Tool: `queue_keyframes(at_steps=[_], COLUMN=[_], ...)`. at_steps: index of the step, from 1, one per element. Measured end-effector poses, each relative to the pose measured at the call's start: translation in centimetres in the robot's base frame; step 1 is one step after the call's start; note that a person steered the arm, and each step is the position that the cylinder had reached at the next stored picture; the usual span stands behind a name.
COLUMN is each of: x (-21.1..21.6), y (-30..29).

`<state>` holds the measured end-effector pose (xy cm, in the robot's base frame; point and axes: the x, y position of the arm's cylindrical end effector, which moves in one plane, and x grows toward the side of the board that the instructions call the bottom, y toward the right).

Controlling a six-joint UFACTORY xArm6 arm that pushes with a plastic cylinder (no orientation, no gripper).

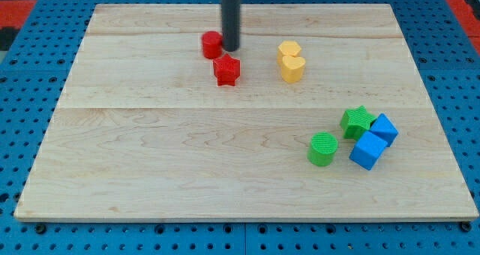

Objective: Move the red circle diagonally to the top left of the red star

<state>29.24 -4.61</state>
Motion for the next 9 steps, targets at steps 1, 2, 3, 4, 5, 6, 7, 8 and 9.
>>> queue_keyframes(at_steps=[1,2,3,4,5,6,7,8,9], x=[-1.0,1.8,1.8,0.7,-1.3,-2.3,-2.9,-4.3,-3.2], y=[-5.0,-5.9,-12.1,-12.6,-17.0,-18.5,-14.0,-10.2,-10.2])
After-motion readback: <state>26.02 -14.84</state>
